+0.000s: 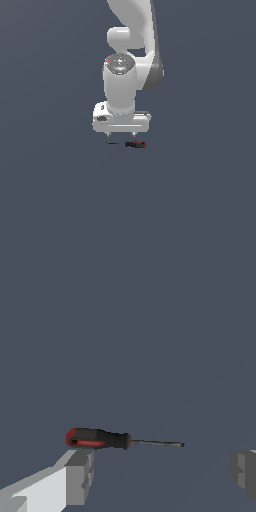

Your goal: Pick up the object and move it to a goal position.

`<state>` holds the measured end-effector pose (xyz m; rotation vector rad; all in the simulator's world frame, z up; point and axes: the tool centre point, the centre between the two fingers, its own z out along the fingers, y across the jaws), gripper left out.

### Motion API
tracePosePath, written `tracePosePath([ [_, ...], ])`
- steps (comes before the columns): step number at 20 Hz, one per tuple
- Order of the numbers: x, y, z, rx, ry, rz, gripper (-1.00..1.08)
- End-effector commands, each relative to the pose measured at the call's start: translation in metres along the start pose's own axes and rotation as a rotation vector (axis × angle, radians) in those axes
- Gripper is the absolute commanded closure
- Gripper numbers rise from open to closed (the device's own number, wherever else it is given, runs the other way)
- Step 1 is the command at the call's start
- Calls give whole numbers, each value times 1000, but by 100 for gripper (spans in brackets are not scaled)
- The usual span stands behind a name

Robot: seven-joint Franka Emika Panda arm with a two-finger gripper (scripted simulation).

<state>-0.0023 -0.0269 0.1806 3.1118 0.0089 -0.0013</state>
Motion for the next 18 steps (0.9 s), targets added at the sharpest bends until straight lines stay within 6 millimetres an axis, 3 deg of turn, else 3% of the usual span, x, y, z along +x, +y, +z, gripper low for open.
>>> tracePosePath([
  [1,0,0,0,0,0,0,-92],
  [11,-5,28,-1,-16,-9,-1,-92],
  [18,-5,27,1,-16,-9,-16,-92],
])
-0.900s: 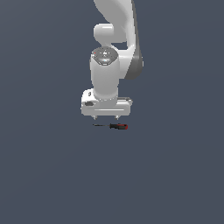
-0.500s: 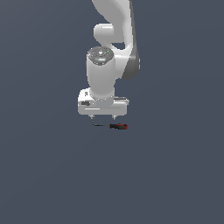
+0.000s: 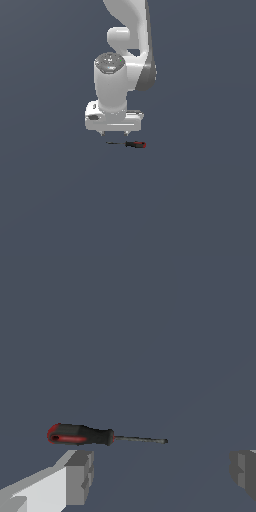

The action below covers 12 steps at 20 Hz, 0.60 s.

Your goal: Pick up the object and move it to a goal position.

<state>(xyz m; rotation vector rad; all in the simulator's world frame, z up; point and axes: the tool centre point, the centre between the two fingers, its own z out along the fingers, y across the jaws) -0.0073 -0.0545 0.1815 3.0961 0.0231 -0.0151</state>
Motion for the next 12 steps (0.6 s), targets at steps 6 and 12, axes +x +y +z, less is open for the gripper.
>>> tracePosePath([
  [6,-2,-1,6,-1,-1,-70,-92],
  [12,-5,-4,17,-2,-2,-184,-92],
])
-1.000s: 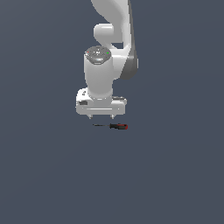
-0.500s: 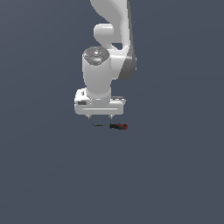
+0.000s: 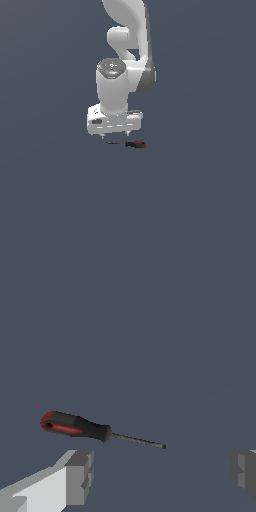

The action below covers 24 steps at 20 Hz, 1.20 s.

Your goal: Pick up the object and move it to a goal position.

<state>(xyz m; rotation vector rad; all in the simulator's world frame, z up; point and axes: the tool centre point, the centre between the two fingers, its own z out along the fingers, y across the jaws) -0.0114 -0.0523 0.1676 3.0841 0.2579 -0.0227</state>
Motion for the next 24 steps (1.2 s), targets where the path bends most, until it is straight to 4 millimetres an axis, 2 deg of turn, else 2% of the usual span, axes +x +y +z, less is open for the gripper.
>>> tracePosePath([
  [1,-1,-1,5,0,-1,-56,-92],
  [24,-18,-24,59,9,6,-716,-92],
])
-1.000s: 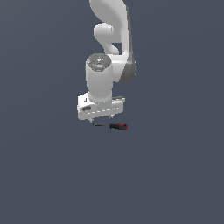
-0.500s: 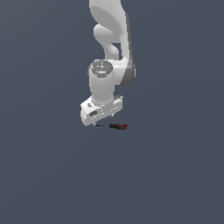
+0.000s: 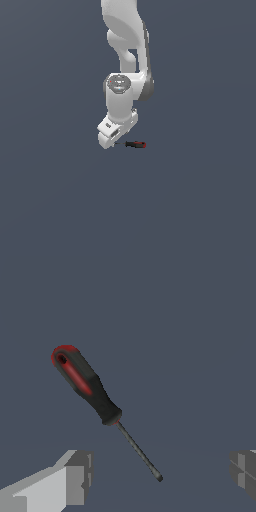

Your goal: Pick up the object and move it to a goal position.

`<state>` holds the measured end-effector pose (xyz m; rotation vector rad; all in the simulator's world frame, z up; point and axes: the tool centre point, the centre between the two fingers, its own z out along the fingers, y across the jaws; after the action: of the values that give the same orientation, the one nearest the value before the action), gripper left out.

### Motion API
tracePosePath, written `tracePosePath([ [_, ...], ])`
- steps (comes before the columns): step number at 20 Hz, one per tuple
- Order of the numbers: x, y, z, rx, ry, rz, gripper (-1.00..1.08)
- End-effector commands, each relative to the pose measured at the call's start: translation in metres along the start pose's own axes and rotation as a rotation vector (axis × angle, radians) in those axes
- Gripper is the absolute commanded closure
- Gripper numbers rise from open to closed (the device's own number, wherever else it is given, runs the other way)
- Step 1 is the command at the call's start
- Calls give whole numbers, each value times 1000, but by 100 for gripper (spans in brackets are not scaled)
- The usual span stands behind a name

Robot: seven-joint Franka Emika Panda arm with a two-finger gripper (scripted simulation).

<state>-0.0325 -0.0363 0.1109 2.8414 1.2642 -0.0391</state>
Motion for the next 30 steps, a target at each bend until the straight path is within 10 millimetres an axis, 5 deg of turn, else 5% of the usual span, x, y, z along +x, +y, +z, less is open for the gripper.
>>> tracePosePath([
  [1,0,-4,6,1,3,-75,-92],
  [17,2,-28,36,6,28,-517,-92],
  [30,3,-37,45,6,40,-662,-92],
])
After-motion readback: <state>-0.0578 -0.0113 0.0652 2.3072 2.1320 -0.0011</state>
